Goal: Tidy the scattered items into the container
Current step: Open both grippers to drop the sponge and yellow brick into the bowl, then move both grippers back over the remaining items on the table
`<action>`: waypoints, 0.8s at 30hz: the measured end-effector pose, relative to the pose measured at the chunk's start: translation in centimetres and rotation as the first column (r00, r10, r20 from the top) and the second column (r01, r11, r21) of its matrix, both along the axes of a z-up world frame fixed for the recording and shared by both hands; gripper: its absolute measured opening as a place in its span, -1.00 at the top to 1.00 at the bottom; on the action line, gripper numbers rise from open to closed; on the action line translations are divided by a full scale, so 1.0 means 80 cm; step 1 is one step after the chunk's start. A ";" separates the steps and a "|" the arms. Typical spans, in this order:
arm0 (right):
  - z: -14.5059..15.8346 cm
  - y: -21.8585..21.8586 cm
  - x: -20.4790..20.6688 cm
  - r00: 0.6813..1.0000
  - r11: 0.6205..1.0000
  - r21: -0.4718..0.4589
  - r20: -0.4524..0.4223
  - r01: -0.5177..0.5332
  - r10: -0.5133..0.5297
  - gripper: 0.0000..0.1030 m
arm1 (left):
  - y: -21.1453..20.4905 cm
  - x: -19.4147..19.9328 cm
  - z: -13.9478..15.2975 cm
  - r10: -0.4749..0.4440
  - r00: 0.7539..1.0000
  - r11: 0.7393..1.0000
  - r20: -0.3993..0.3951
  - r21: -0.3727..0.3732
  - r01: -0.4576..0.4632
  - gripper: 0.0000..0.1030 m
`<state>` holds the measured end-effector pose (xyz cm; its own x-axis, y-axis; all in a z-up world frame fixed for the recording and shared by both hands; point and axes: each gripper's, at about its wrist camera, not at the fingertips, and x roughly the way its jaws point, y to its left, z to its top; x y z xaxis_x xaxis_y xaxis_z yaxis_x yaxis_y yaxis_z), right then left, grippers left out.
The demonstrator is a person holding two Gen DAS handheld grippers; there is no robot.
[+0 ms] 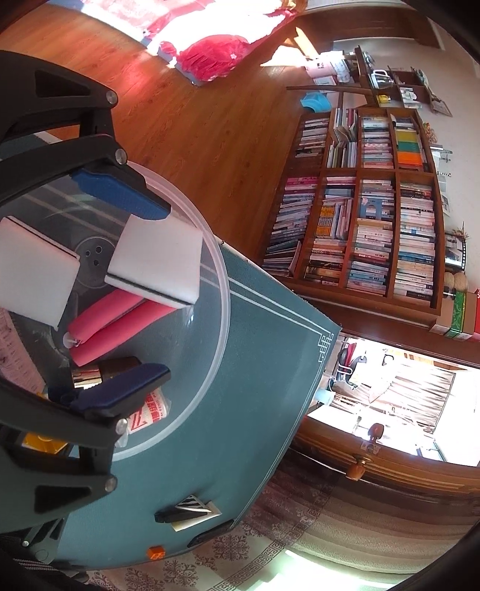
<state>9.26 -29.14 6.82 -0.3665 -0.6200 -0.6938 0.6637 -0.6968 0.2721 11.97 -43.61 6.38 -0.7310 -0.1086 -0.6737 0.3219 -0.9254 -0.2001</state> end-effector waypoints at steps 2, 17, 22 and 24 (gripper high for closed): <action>0.000 0.003 0.002 1.000 1.000 -0.007 0.000 0.004 -0.004 -0.05 | 0.000 0.000 0.000 0.003 1.000 1.000 0.000 0.005 -0.003 -0.62; 0.004 0.029 0.002 0.998 0.997 -0.051 0.005 0.066 -0.065 -0.05 | 0.009 -0.003 -0.003 -0.009 1.000 1.000 0.014 -0.002 0.009 -0.96; 0.007 0.031 0.003 0.997 0.995 -0.065 0.006 0.071 -0.071 -0.05 | 0.015 -0.001 0.001 -0.006 1.000 0.999 0.004 -0.045 0.006 -0.99; 0.008 0.034 0.004 0.997 0.995 -0.063 0.005 0.079 -0.079 -0.05 | 0.017 0.000 0.003 -0.001 1.000 0.998 0.001 -0.062 0.001 -0.99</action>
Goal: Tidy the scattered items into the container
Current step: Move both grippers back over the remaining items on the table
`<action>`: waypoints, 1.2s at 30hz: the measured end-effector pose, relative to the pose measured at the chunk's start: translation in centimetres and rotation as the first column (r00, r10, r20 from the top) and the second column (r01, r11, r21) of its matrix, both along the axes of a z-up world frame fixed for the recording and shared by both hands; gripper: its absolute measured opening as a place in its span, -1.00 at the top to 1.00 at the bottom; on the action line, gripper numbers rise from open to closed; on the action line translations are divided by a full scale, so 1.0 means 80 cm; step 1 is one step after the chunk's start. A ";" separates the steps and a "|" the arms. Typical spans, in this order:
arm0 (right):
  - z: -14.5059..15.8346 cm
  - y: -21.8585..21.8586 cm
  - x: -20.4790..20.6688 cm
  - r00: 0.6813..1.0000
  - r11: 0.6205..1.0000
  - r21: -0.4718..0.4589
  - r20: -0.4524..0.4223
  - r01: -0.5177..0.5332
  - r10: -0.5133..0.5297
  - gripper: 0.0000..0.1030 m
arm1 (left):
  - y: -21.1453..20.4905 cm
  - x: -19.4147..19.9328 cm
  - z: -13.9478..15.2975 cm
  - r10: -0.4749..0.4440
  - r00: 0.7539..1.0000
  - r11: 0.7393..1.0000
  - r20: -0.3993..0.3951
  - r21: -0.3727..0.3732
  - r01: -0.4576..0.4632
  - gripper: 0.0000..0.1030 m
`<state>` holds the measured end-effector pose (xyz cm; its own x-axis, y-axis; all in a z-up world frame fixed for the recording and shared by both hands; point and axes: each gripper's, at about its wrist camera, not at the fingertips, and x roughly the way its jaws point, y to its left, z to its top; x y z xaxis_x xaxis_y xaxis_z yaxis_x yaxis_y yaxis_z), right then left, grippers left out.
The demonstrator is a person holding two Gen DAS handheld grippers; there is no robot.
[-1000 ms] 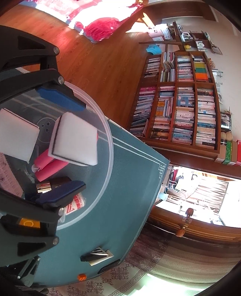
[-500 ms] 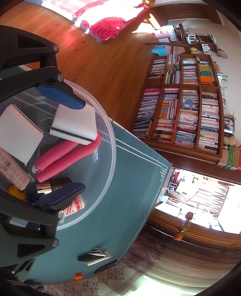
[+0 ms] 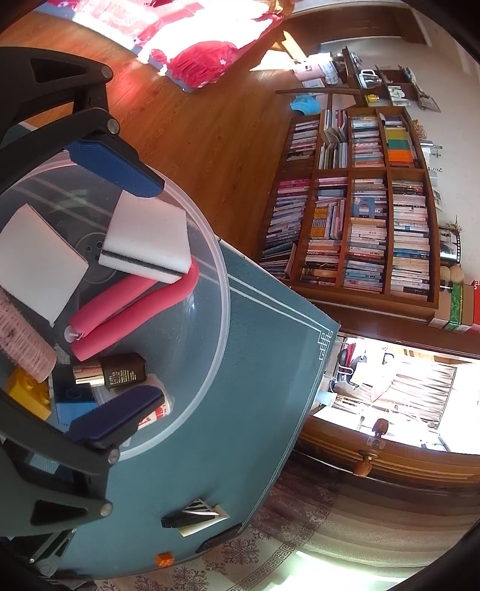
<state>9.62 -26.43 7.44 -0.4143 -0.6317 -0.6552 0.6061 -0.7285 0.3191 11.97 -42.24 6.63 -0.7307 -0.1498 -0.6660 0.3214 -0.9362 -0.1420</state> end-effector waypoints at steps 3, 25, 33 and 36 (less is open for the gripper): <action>-0.002 0.006 0.000 1.000 1.000 0.001 0.006 0.014 -0.014 -0.06 | 0.000 0.001 0.002 0.006 1.000 1.000 -0.005 -0.010 -0.006 -0.99; -0.020 0.084 -0.031 0.982 0.985 0.004 0.085 0.172 -0.172 -0.06 | 0.033 -0.004 0.005 -0.021 1.000 0.999 -0.007 -0.043 0.020 -0.99; -0.021 0.134 -0.045 0.960 0.964 0.026 0.085 0.266 -0.268 -0.06 | 0.074 -0.014 0.011 -0.081 0.997 0.995 -0.003 -0.065 0.081 -0.99; -0.021 0.162 -0.050 0.943 0.947 0.034 0.088 0.318 -0.320 -0.06 | 0.090 -0.018 0.013 -0.105 0.994 0.992 -0.001 -0.071 0.105 -0.99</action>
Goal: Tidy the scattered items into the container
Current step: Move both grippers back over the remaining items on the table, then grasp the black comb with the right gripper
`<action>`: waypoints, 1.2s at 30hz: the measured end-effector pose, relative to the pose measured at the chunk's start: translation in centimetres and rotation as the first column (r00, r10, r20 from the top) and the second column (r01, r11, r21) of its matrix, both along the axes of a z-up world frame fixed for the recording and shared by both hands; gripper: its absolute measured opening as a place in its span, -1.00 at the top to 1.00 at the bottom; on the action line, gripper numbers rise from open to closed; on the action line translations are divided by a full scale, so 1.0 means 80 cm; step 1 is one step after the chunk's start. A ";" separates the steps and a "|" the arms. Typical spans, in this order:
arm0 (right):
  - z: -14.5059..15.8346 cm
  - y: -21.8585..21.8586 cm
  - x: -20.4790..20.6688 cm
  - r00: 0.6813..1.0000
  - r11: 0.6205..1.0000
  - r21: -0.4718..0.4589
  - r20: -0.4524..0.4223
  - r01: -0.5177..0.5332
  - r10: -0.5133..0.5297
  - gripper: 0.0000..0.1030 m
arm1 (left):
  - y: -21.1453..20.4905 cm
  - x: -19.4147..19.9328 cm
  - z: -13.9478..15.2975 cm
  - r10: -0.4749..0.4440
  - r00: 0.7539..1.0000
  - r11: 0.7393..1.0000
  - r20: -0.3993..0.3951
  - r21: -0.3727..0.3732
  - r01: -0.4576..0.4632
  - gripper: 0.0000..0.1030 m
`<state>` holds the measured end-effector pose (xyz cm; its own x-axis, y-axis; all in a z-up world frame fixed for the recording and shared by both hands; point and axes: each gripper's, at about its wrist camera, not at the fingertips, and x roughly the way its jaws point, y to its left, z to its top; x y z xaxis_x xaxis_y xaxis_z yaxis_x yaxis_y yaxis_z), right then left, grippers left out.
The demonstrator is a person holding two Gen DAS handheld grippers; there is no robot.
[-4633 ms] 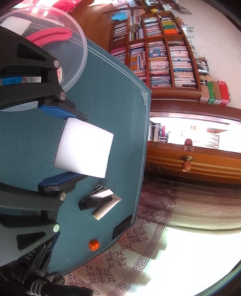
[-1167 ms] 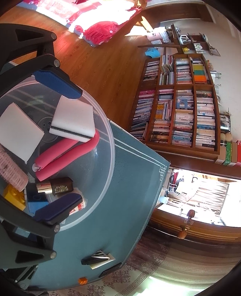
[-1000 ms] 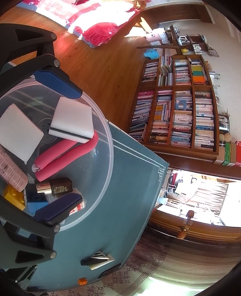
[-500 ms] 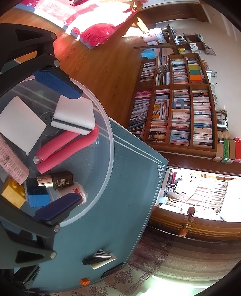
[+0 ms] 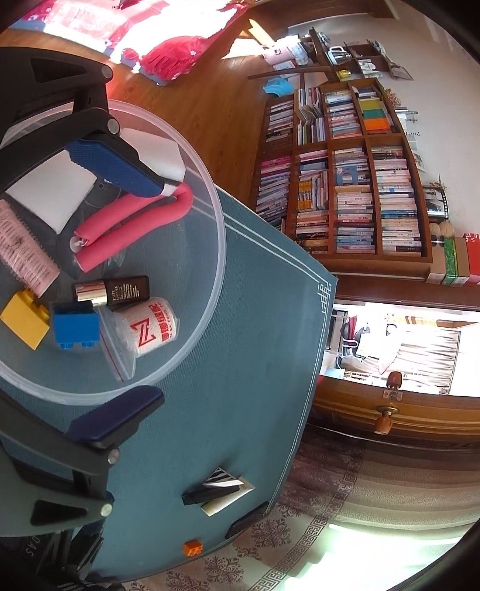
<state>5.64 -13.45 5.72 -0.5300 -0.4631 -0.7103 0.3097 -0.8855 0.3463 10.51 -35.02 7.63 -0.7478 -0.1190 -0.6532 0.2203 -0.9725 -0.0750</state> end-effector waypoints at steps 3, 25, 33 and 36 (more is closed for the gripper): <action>0.001 0.031 -0.009 0.998 0.998 0.000 0.005 0.066 -0.066 -0.06 | 0.017 -0.004 0.001 -0.023 1.000 1.000 0.001 -0.004 0.023 -0.99; -0.002 0.242 -0.044 0.901 0.902 0.004 0.051 0.432 -0.431 -0.06 | 0.165 -0.049 0.009 -0.230 0.973 0.969 0.024 -0.092 0.231 -0.99; -0.006 0.244 -0.042 0.909 0.909 -0.030 0.060 0.415 -0.413 -0.06 | 0.211 -0.072 0.004 -0.286 0.957 0.947 0.050 -0.136 0.290 -0.99; -0.003 0.230 -0.045 0.924 0.923 -0.049 0.060 0.381 -0.378 -0.06 | 0.220 -0.081 0.002 -0.294 0.954 0.944 0.059 -0.138 0.300 -0.99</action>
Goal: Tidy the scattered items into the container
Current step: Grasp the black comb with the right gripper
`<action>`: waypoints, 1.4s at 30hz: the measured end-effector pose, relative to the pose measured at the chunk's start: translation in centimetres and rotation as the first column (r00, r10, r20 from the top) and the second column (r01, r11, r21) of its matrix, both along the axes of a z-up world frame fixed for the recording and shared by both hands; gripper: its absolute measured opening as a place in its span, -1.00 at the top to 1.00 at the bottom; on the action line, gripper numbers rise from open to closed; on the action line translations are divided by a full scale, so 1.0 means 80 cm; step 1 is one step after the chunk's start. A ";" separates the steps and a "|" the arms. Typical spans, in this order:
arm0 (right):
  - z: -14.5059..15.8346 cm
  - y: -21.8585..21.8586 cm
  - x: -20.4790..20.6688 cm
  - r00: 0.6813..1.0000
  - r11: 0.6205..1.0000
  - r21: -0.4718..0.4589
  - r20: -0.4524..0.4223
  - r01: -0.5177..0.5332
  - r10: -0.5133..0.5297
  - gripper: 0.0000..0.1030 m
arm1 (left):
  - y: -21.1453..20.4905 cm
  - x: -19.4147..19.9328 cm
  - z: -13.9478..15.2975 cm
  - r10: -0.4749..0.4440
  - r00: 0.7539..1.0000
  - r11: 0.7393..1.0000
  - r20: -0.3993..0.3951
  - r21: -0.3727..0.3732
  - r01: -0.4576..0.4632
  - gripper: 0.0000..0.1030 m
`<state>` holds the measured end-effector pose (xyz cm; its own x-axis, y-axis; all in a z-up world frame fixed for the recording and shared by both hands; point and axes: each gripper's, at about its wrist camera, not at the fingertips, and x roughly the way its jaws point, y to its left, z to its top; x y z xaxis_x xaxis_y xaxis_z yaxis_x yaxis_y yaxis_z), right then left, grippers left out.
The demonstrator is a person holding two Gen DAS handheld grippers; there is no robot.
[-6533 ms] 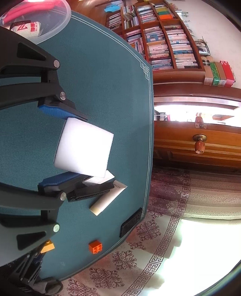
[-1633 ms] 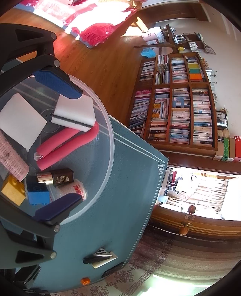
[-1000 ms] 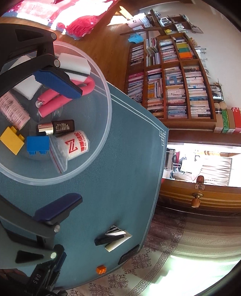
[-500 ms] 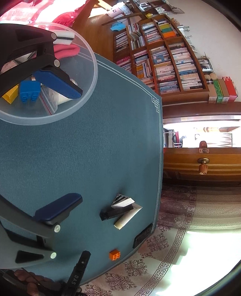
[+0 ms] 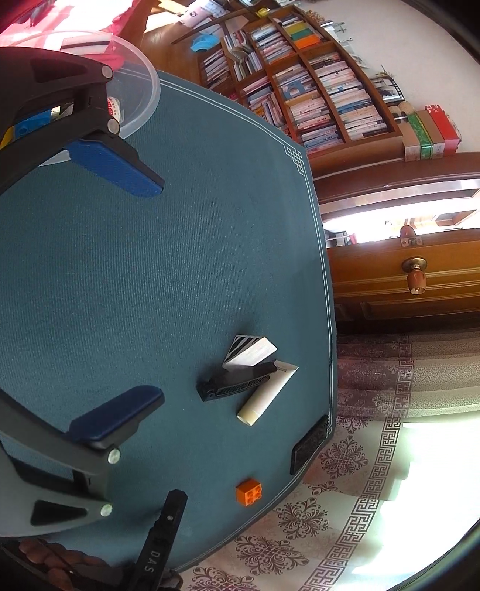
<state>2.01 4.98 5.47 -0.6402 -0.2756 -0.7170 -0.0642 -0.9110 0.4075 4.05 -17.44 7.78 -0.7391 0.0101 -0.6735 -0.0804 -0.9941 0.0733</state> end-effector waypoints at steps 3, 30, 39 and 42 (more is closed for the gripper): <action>0.006 -0.021 -0.009 0.999 0.999 -0.006 -0.012 -0.049 0.049 -0.06 | 0.001 -0.007 -0.002 -0.002 1.000 1.000 0.007 0.003 0.002 -0.99; -0.008 -0.109 -0.141 0.977 0.975 0.052 -0.010 -0.214 0.215 0.39 | -0.023 -0.060 -0.009 0.054 0.998 0.994 0.045 0.094 -0.058 -0.99; -0.001 -0.076 -0.109 0.986 0.967 0.194 -0.002 -0.166 0.170 0.45 | 0.011 -0.080 -0.017 0.015 0.996 0.994 0.092 0.107 -0.024 -0.99; -0.003 -0.056 -0.092 0.990 0.965 0.225 -0.006 -0.137 0.142 0.45 | 0.024 -0.087 -0.020 0.006 0.995 0.992 0.104 0.123 -0.019 -0.99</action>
<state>-5.33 0.49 5.20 -0.6233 -0.1978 -0.7566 0.0767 -0.9783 0.1926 -2.92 -15.49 6.20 -0.6660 0.0894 -0.7406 -0.0684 -0.9959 -0.0587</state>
